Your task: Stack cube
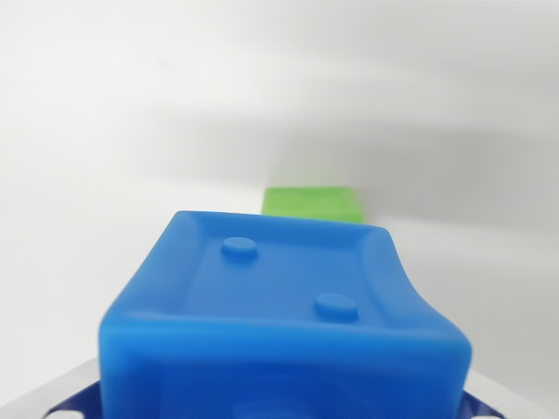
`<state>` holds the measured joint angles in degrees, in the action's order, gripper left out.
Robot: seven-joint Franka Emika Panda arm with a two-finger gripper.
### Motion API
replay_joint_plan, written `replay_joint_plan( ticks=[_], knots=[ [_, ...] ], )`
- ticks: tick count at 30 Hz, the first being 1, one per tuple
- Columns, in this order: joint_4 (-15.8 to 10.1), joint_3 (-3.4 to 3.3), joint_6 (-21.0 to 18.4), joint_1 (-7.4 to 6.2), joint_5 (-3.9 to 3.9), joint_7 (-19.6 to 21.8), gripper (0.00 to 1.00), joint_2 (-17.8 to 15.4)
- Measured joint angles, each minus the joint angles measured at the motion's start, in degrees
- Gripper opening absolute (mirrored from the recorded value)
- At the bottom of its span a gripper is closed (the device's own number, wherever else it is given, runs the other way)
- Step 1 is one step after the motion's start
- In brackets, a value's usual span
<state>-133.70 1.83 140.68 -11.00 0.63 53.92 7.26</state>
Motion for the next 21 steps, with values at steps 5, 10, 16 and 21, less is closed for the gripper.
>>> replay_joint_plan(
  ticks=[5,10,16,21],
  knots=[
    [-1.79,-0.07,0.09,0.23,-0.07,-0.06,0.00,-1.69],
    [-3.41,-0.13,0.15,0.45,-0.14,-0.13,0.00,-3.26],
    [-5.21,-0.29,0.17,0.58,-0.25,-0.21,0.00,-5.04],
    [-6.65,-0.50,0.42,0.66,-0.30,-0.30,0.00,-6.39]
  ],
)
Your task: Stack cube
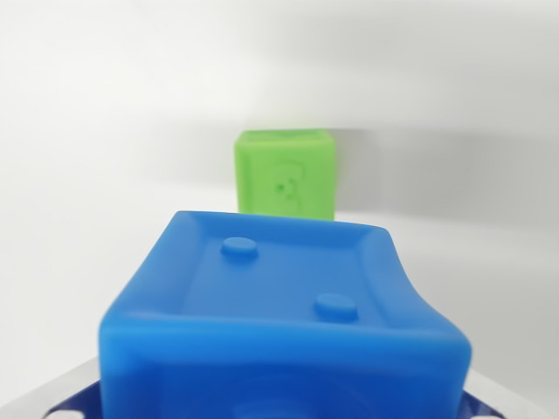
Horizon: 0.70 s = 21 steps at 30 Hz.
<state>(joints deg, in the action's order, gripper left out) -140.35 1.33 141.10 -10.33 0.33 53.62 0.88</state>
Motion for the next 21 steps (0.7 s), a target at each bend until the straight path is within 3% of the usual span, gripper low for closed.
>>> replay_joint_plan(
  ticks=[21],
  knots=[
    [-0.97,-0.05,9.42,0.00,0.00,0.00,0.00,8.65]
  ],
)
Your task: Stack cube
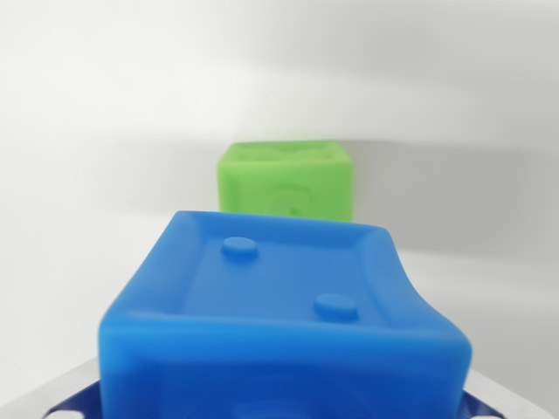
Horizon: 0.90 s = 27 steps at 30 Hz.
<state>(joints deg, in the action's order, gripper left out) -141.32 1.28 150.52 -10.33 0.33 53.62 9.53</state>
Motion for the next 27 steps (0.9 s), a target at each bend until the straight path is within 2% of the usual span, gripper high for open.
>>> replay_joint_plan(
  ticks=[27],
  knots=[
    [0.23,-0.21,7.27,-0.09,0.14,0.11,0.00,7.47]
  ],
)
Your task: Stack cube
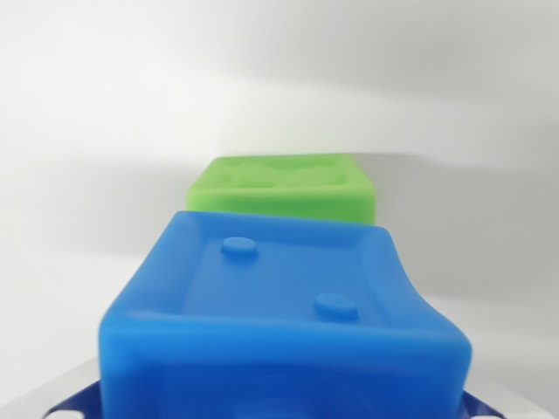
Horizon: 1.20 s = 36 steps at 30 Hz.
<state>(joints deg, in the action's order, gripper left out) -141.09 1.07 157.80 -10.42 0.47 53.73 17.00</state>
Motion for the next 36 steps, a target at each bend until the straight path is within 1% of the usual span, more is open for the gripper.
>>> replay_joint_plan(
  ticks=[14,15,36],
  knots=[
    [0.21,-0.12,1.12,-0.10,0.01,0.00,0.00,1.38],
    [0.22,-0.12,1.16,-0.10,0.01,0.00,1.00,1.42],
    [0.25,-0.13,1.23,-0.12,0.01,0.01,1.00,1.47]
  ],
)
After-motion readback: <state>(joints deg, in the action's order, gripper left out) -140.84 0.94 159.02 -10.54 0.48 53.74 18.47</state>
